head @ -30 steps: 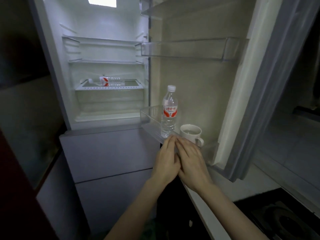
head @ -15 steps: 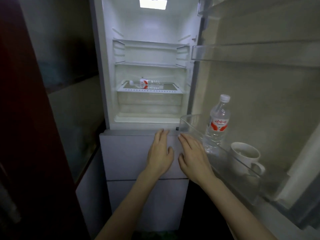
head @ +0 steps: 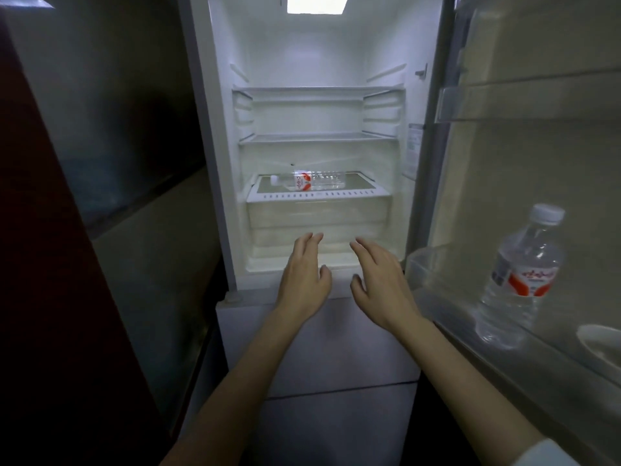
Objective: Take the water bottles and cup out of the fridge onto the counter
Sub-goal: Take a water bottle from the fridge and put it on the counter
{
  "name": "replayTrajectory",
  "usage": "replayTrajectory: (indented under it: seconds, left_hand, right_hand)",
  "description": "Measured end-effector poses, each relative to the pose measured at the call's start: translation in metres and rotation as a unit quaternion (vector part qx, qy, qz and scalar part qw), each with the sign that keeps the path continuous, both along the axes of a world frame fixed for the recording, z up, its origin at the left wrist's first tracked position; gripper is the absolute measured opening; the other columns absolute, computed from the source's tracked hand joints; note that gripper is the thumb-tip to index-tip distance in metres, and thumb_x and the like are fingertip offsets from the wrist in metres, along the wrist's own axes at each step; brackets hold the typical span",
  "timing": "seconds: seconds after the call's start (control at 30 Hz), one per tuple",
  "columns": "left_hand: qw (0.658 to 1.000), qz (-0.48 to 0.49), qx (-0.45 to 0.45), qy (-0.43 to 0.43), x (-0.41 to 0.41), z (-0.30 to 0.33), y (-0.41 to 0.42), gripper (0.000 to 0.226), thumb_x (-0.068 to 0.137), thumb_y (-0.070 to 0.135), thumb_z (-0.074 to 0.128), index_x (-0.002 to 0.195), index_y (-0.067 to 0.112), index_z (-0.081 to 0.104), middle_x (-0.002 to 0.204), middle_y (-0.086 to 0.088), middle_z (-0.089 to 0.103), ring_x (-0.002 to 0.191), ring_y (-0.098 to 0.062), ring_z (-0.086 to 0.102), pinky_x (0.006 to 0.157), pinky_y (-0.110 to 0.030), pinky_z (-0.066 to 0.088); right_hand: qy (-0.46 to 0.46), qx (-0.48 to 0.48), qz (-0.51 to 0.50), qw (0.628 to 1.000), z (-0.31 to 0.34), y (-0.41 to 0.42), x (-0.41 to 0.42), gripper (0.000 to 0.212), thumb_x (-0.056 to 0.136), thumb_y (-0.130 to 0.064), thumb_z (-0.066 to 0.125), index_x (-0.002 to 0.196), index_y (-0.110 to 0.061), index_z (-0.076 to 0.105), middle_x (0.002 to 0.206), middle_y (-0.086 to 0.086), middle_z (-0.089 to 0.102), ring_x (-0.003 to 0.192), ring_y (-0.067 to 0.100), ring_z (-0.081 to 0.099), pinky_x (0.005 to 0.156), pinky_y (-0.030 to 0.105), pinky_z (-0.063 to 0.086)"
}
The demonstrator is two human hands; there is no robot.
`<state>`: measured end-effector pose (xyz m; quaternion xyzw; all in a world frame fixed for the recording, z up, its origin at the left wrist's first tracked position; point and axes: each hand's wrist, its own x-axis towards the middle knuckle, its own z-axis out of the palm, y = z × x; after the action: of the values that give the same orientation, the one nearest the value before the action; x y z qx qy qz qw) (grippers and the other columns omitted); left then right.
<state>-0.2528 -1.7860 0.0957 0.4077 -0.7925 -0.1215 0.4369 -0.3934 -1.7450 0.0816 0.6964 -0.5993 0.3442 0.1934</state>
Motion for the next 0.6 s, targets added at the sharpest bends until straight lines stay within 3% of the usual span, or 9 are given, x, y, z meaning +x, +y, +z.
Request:
replayTrajectory:
  seconds: [0.17,0.4,0.6]
  left_hand:
    - [1.0,0.006,-0.006,-0.002,0.004,0.007,-0.038,0.055,0.088,0.004,0.049,0.14,0.01,0.034,0.145,-0.006,0.035,0.132,-0.019,0.037,0.099,-0.012,0.021]
    - [1.0,0.017,-0.01,-0.009,0.004,0.015,-0.087,0.055,0.088,0.004,0.048,0.141,0.01,0.033,0.143,-0.006,0.036,0.129,-0.019,0.04,0.098,-0.018,0.027]
    - [0.999,0.044,-0.016,-0.017,0.0,0.027,-0.137,0.056,0.088,0.005,0.049,0.142,0.01,0.032,0.146,-0.006,0.034,0.131,-0.02,0.038,0.102,-0.021,0.029]
  right_hand:
    - [-0.006,0.014,0.003,1.0,0.012,-0.036,0.003,0.055,0.079,0.001,0.058,0.132,0.003,0.045,0.137,0.021,0.048,0.128,0.035,0.046,0.105,0.041,0.034]
    - [-0.01,0.039,0.017,0.999,0.031,-0.093,0.002,0.055,0.083,-0.003,0.051,0.137,-0.001,0.039,0.143,0.016,0.042,0.131,0.028,0.04,0.107,0.033,0.03]
    - [-0.004,0.06,0.032,0.998,0.048,-0.153,-0.003,0.056,0.082,-0.003,0.052,0.136,-0.001,0.04,0.141,0.016,0.044,0.129,0.03,0.041,0.106,0.036,0.032]
